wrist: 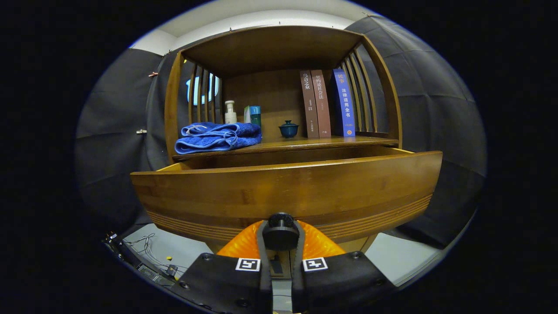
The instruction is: Pull open the drawer, take out the items inside it, and place them on the countertop above the cabinet.
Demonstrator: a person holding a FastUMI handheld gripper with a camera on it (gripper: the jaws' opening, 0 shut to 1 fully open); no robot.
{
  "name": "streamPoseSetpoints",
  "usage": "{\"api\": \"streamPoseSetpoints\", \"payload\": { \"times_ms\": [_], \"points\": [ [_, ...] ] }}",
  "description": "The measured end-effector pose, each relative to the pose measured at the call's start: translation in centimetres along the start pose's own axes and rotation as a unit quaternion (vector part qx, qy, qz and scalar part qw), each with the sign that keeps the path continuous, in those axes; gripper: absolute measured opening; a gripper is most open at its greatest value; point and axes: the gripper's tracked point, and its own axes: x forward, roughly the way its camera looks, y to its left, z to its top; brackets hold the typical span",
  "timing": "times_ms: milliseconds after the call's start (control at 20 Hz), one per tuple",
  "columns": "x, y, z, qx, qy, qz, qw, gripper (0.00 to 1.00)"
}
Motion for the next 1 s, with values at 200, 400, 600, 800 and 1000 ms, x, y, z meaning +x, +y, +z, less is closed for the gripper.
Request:
{"api": "streamPoseSetpoints", "payload": {
  "times_ms": [200, 400, 600, 800, 1000],
  "points": [
    [-2.6, 0.0, -1.3, 0.0, 0.005, 0.0, 1.0, 0.21],
    [-2.8, -0.1, -1.3, 0.0, 0.01, -0.003, 1.0, 0.21],
    [-3.7, -0.1, -0.7, 0.006, 0.023, 0.009, 1.0, 0.72],
    [-5.6, -0.5, 1.6, 0.004, 0.021, 0.022, 1.0, 0.99],
    [-7.5, -0.7, 7.4, -0.009, 0.006, 0.041, 0.999, 0.99]
  ]
}}
